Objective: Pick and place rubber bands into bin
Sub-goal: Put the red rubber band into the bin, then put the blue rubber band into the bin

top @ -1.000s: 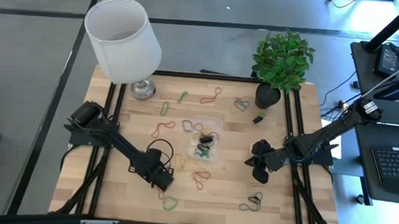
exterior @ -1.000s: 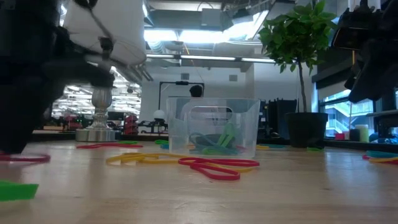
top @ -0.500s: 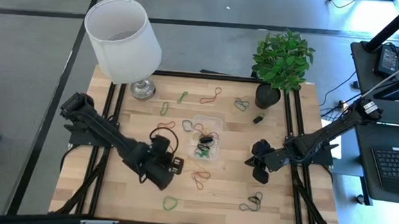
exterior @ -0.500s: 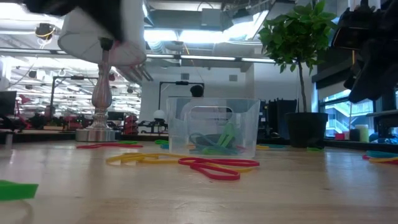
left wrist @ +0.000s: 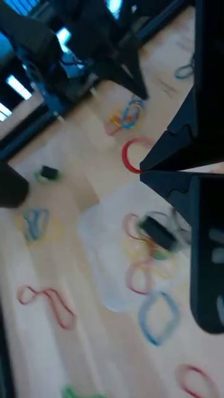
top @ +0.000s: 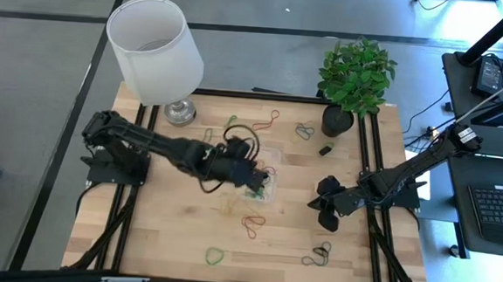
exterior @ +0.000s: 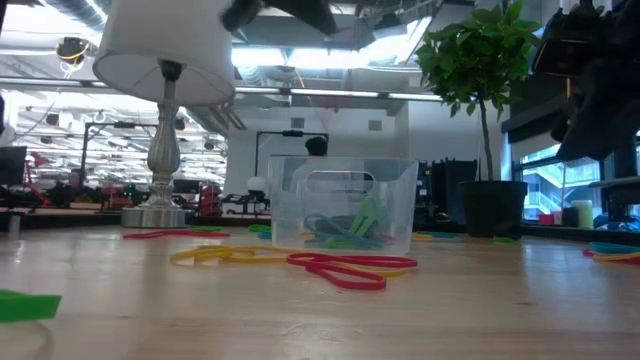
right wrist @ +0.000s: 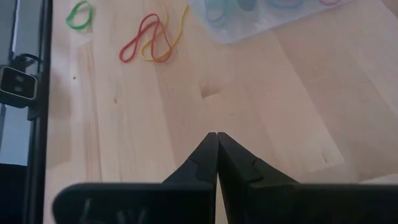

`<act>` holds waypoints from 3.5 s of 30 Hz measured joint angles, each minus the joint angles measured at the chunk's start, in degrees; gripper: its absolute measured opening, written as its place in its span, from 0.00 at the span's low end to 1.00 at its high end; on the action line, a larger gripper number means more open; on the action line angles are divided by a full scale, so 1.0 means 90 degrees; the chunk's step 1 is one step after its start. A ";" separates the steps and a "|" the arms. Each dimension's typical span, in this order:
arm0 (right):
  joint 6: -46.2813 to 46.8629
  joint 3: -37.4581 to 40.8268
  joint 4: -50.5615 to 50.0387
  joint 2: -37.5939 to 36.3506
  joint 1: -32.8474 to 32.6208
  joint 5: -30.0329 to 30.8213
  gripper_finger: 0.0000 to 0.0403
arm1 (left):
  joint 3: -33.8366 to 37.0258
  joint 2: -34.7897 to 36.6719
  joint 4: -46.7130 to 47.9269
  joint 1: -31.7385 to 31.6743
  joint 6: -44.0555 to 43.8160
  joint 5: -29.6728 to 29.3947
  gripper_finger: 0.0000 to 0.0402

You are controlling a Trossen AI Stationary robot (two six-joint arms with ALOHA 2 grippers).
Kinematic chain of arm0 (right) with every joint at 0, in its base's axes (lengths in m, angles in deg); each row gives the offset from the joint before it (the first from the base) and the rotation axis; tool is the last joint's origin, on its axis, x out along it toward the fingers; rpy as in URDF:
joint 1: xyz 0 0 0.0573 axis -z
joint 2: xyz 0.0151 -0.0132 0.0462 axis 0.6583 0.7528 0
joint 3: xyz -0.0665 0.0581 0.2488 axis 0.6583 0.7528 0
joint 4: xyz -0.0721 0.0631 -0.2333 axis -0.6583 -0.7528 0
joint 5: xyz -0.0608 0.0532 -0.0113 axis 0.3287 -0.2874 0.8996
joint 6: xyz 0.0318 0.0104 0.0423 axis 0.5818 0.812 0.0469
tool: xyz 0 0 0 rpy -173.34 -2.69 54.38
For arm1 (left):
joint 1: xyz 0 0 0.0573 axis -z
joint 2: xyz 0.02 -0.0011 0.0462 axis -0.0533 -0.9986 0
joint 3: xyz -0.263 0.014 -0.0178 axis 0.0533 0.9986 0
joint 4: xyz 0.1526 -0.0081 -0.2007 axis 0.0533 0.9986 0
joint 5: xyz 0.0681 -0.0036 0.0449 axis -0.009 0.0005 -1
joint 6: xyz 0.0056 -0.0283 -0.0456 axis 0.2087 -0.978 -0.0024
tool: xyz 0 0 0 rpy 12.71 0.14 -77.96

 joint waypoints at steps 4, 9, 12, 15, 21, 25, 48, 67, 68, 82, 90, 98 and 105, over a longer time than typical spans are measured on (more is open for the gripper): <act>0.0014 0.0000 0.0090 0.0000 0.0000 0.0000 0.03 | 0.0036 -0.0095 0.0045 -0.0286 0.0220 0.0408 0.00; 0.0033 0.0000 0.0167 0.0002 0.0000 0.0000 0.03 | 0.0251 -0.0280 0.0029 -0.0327 0.0137 0.0945 0.00; 0.0019 0.0000 0.0174 0.0013 0.0000 0.0000 0.03 | 0.0364 -0.0532 0.0025 -0.0240 -0.0088 0.1151 0.01; -0.0007 -0.0002 0.0238 0.0078 0.0000 0.0002 0.03 | 0.0435 -0.0858 0.0115 -0.0163 -0.0242 0.1329 0.00; -0.0036 0.0002 0.0226 0.0288 0.0000 0.0002 0.03 | 0.0424 -0.1374 0.0010 -0.0235 -0.0354 0.1786 0.01; -0.0032 0.0002 0.0306 0.0496 0.0000 0.0002 0.03 | 0.0417 -0.1448 0.0019 -0.0347 -0.0352 0.1804 0.00; 0.0165 0.0002 0.0514 0.0797 0.0000 -0.0070 0.03 | 0.0452 -0.1450 0.0244 -0.0662 -0.0052 0.2684 0.24; 0.0850 0.0002 0.1238 0.0797 0.0214 0.0069 0.03 | 0.0142 -0.1447 0.0656 -0.1416 0.3488 0.3183 0.35; 0.0898 0.0002 0.1279 0.0797 0.0241 0.0070 0.03 | 0.0048 -0.1447 0.0800 -0.1437 0.3691 0.3187 0.35; 0.0903 -0.0910 0.1168 0.1059 0.0647 0.0891 0.01 | -0.0157 -0.0801 0.2449 -0.0857 0.5890 0.1093 0.33; 0.1562 -0.2624 -0.1178 0.1981 0.0775 0.0920 0.01 | 0.2192 0.1295 0.0798 -0.0795 0.6023 0.1231 0.34; 0.3628 -0.4128 -0.4290 0.2714 0.0772 0.0079 0.01 | 0.4194 0.3794 -0.0120 -0.0828 0.5992 0.1294 0.34; 0.5294 -0.3855 -0.5186 0.2759 0.0772 -0.1025 0.01 | 0.5271 0.5670 -0.0868 -0.0656 0.6367 0.1337 0.33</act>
